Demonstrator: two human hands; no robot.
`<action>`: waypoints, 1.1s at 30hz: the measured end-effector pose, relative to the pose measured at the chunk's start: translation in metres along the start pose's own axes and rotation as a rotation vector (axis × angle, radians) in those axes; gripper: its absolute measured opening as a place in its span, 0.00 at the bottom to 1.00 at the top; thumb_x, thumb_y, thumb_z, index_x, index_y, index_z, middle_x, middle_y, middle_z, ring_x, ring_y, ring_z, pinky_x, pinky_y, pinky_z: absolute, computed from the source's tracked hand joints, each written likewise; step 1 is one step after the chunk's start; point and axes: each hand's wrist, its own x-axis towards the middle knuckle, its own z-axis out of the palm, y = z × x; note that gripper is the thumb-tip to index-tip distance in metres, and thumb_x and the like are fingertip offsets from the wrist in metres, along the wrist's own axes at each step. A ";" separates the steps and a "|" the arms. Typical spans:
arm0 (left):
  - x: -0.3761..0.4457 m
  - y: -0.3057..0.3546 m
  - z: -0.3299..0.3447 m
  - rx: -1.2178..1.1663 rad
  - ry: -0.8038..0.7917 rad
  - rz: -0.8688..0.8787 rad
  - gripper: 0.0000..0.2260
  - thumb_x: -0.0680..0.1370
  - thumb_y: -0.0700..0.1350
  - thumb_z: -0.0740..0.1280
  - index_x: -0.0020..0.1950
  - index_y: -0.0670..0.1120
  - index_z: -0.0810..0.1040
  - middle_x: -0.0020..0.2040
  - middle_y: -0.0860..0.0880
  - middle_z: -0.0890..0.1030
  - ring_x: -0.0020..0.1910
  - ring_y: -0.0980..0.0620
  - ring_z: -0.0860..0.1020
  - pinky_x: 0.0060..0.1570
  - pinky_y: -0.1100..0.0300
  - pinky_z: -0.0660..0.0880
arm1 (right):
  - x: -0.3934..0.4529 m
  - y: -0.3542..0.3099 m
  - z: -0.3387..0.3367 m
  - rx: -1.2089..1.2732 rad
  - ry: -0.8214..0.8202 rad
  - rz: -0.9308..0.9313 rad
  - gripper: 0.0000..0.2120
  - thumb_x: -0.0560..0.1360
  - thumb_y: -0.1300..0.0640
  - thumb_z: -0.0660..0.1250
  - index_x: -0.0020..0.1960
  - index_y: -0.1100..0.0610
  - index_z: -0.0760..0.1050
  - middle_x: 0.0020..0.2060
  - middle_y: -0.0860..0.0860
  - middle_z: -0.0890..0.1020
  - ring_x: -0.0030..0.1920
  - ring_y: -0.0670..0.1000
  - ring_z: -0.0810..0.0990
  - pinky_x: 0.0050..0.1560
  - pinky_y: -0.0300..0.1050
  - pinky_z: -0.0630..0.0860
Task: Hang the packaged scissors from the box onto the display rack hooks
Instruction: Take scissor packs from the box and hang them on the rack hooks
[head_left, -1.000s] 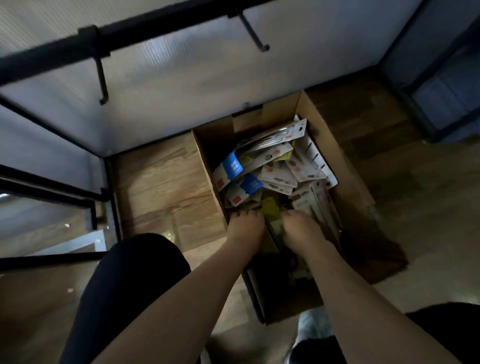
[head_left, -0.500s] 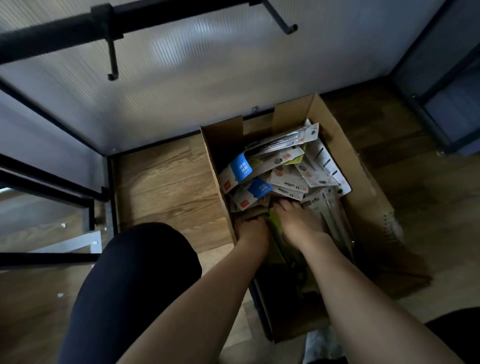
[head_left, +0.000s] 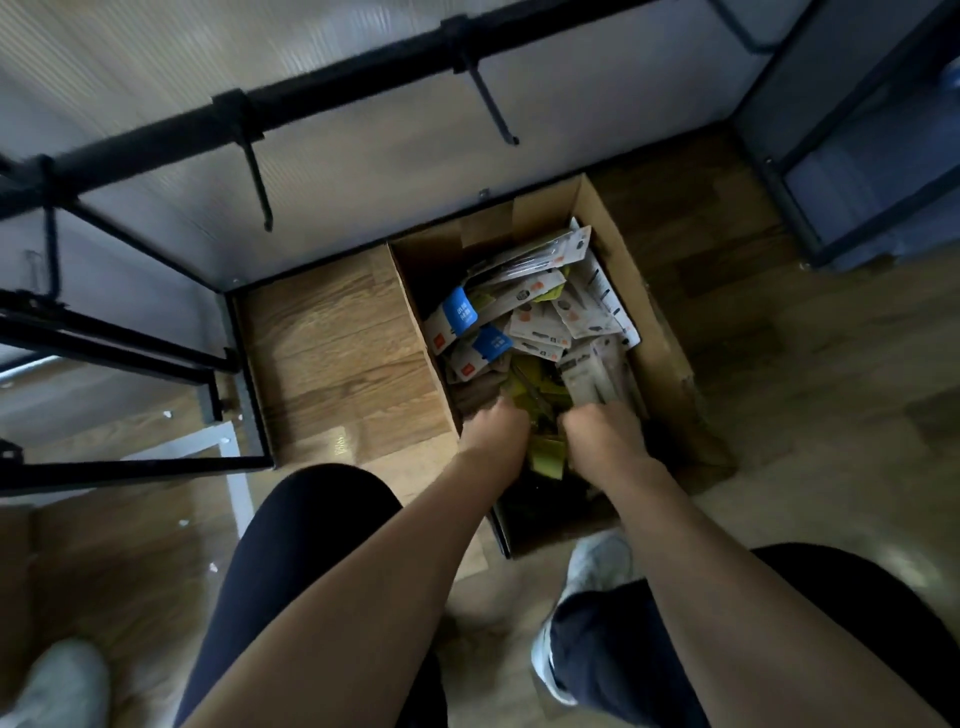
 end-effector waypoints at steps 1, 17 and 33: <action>-0.014 0.004 -0.010 -0.026 0.000 0.009 0.12 0.76 0.37 0.63 0.59 0.39 0.76 0.61 0.41 0.72 0.58 0.39 0.75 0.57 0.49 0.74 | -0.015 0.001 -0.011 0.002 0.014 0.000 0.08 0.76 0.62 0.62 0.52 0.55 0.78 0.45 0.52 0.81 0.47 0.55 0.80 0.42 0.44 0.67; -0.283 0.048 -0.256 -0.478 0.515 0.016 0.08 0.77 0.41 0.65 0.53 0.42 0.81 0.48 0.40 0.82 0.48 0.38 0.78 0.41 0.57 0.69 | -0.242 -0.013 -0.297 0.226 0.435 0.111 0.09 0.76 0.57 0.62 0.53 0.53 0.80 0.49 0.51 0.82 0.46 0.57 0.81 0.41 0.43 0.70; -0.486 0.069 -0.368 -0.666 1.045 0.224 0.10 0.74 0.40 0.71 0.54 0.42 0.79 0.43 0.45 0.83 0.40 0.44 0.79 0.38 0.59 0.70 | -0.398 -0.063 -0.430 0.547 0.826 0.208 0.08 0.76 0.52 0.66 0.49 0.56 0.79 0.46 0.51 0.82 0.47 0.54 0.80 0.40 0.44 0.70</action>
